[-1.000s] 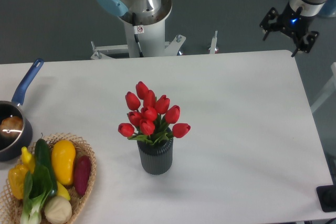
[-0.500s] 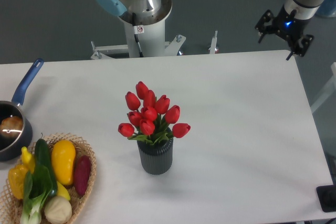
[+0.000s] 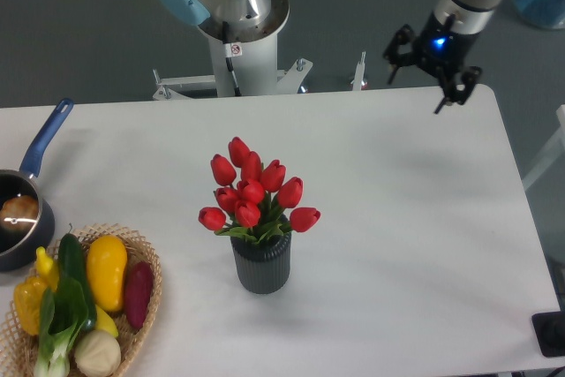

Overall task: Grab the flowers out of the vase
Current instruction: 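Move the open gripper down toward the red tulip bouquet, then position the open gripper around the tulip stems above the vase rim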

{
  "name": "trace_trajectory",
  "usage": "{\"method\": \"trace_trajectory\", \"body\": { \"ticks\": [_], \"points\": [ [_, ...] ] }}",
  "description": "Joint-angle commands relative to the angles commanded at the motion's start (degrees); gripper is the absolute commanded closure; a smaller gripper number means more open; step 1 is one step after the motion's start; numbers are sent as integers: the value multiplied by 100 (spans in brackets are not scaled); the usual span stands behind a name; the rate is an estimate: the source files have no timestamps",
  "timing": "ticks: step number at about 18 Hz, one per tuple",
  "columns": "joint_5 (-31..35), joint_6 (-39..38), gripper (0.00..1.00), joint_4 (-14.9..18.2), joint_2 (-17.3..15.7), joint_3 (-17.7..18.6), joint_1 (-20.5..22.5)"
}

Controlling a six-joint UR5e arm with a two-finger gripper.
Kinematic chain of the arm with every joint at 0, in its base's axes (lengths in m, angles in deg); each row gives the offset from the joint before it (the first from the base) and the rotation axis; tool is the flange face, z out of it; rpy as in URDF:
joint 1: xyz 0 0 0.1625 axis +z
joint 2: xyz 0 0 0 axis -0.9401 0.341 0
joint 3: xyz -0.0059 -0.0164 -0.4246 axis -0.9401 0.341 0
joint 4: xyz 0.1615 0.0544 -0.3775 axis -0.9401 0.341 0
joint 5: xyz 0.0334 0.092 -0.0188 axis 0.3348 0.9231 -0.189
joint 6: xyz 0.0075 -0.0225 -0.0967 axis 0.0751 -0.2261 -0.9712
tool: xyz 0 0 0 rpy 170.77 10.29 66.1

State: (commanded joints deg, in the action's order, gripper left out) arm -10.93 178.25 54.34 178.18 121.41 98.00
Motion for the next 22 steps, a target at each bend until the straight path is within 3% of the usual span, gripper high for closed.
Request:
{"method": "trace_trajectory", "body": {
  "ticks": [2, 5, 10, 18, 22],
  "points": [
    [-175, -8, 0, 17, -9, 150, -238],
    [-1184, 0, 0, 9, -9, 299, -362],
    [-2152, 27, 0, 97, 25, 581, -555],
    [-3970, -9, 0, 79, 482, 599, -819],
    [-4131, 27, 0, 18, 685, 537, -819]
  ]
}}
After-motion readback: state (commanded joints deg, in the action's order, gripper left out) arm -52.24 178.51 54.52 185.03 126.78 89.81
